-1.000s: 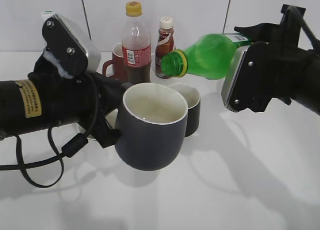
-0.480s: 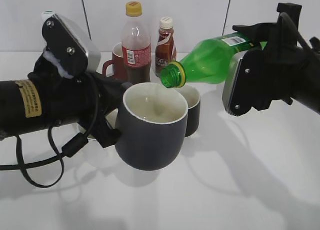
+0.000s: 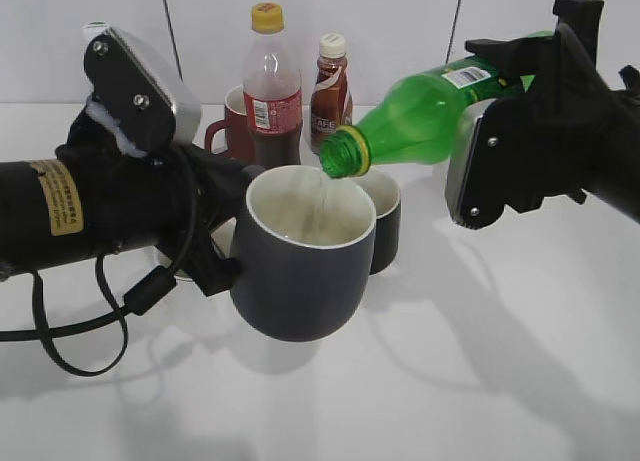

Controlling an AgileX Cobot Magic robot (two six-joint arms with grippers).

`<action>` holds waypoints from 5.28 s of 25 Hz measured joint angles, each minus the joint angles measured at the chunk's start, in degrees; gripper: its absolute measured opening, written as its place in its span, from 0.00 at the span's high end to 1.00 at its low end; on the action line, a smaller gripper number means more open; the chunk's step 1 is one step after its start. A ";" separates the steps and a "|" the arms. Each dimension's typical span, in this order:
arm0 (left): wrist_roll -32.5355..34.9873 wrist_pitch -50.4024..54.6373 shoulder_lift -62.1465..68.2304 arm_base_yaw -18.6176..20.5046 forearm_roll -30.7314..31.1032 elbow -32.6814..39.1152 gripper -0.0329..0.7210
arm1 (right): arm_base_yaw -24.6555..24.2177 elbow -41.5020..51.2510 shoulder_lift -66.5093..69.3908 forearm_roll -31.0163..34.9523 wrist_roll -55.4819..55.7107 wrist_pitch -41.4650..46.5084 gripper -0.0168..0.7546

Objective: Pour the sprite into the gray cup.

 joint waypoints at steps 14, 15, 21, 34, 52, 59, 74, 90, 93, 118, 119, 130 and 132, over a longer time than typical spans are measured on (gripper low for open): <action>0.00 -0.05 0.00 0.00 0.00 0.00 0.88 | 0.00 -0.49 0.00 0.00 -0.25 -0.33 0.43; 0.00 -0.05 0.00 0.00 0.00 0.00 0.88 | 0.00 -0.49 0.00 0.07 0.41 -0.33 0.43; 0.00 -1.22 0.00 0.00 0.00 0.00 0.88 | 0.00 -0.53 0.00 -0.69 13.64 3.22 0.43; 2.99 -9.09 -2.81 4.48 -9.51 0.21 0.88 | -0.66 0.10 -5.08 -1.49 64.01 11.44 0.43; 11.64 -34.27 9.80 39.52 -23.89 12.51 0.88 | -16.93 13.05 9.06 -6.95 93.15 -19.10 0.43; 11.84 -41.80 27.30 39.63 -23.71 10.12 0.88 | -16.97 13.18 13.91 -8.16 94.19 -21.57 0.44; 11.21 -48.56 37.52 39.63 -22.44 7.78 0.80 | -16.97 13.18 13.95 -10.44 94.23 -22.12 0.44; 10.95 -48.51 35.39 39.63 -21.07 13.41 0.71 | -16.97 13.18 15.04 -10.05 94.23 -22.40 0.44; 10.93 -48.54 34.77 39.63 -20.92 14.61 0.70 | -16.97 13.18 16.39 -8.00 94.23 -23.13 0.44; 10.81 -43.15 20.02 39.63 -21.27 18.22 0.67 | -17.04 13.13 25.70 -3.15 95.36 -28.46 0.20; 10.81 -42.60 18.67 39.63 -21.27 18.22 0.67 | -17.04 13.13 24.69 -3.15 95.10 -28.46 0.20; 10.81 -35.96 3.68 39.63 -21.27 18.28 0.66 | -17.04 13.17 9.22 -3.20 88.50 -28.46 0.20; 10.81 -35.15 0.68 39.63 -21.27 18.28 0.65 | -17.04 13.17 6.84 -3.20 87.52 -28.46 0.20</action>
